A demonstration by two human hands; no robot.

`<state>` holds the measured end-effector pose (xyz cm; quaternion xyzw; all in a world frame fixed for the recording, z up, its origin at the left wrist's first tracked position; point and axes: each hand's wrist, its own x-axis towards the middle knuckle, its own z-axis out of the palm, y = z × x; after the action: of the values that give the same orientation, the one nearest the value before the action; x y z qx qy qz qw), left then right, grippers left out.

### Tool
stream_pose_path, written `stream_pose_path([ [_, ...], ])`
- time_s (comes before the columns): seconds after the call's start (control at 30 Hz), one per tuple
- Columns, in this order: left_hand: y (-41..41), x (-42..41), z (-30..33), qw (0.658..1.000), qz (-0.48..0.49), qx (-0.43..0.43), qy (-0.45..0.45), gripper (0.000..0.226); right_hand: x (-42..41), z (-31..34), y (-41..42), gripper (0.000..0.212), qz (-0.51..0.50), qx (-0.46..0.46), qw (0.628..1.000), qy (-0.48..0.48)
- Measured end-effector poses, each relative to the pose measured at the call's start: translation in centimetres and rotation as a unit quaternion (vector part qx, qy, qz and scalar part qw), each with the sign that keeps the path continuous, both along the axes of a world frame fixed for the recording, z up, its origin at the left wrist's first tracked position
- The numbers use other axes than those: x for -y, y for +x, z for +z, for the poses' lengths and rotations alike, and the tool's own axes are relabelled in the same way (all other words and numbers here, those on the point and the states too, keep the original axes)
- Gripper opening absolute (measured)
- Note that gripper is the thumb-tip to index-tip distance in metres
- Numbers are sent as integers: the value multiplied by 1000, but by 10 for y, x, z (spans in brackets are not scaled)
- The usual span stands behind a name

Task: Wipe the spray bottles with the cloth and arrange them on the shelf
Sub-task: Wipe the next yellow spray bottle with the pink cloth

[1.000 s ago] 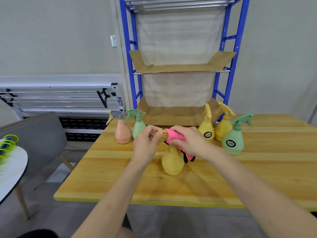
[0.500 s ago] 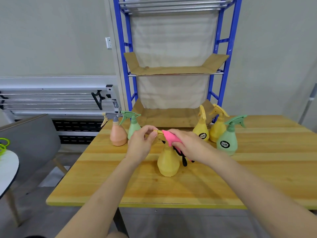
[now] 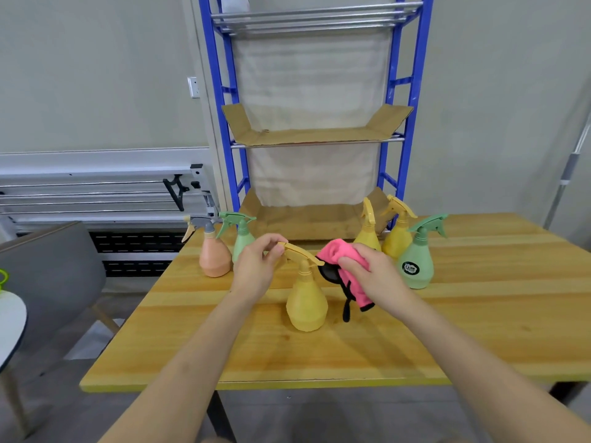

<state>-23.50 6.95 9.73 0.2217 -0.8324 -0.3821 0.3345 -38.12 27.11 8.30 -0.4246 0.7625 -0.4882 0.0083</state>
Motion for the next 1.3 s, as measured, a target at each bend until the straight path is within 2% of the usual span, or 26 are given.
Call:
stream_pose_path([
  [0.17,-2,-5,1,1000,-3,-1,4,16,11,12,13,23,58,49,997,7],
  [0.27,-1,-7,2,1000,-12,-13,11,17,21,13,23,31,88,23,995,41],
  [0.33,0,-8,2,1000,-14,-16,12,16,27,9,25,24,74,-13,996,58],
  [0.53,-5,-11,3,999,6,-24,25,15,27,11,27,11,4,2,999,36],
  [0.7,-6,-18,1,995,30,-39,86,22,15,18,23,35,41,35,997,59],
  [0.87,-4,-34,-1,987,43,-68,140,25,0,18,24,22,72,116,990,22],
  [1.07,-6,-51,-8,986,-73,-76,132,17,-2,8,32,25,70,182,980,-30],
  [1.17,-4,-49,-8,984,-91,-73,133,20,-6,5,30,19,12,172,980,-102],
  [1.3,0,-39,-8,984,-89,-60,143,22,-7,9,15,22,-58,136,976,-161],
])
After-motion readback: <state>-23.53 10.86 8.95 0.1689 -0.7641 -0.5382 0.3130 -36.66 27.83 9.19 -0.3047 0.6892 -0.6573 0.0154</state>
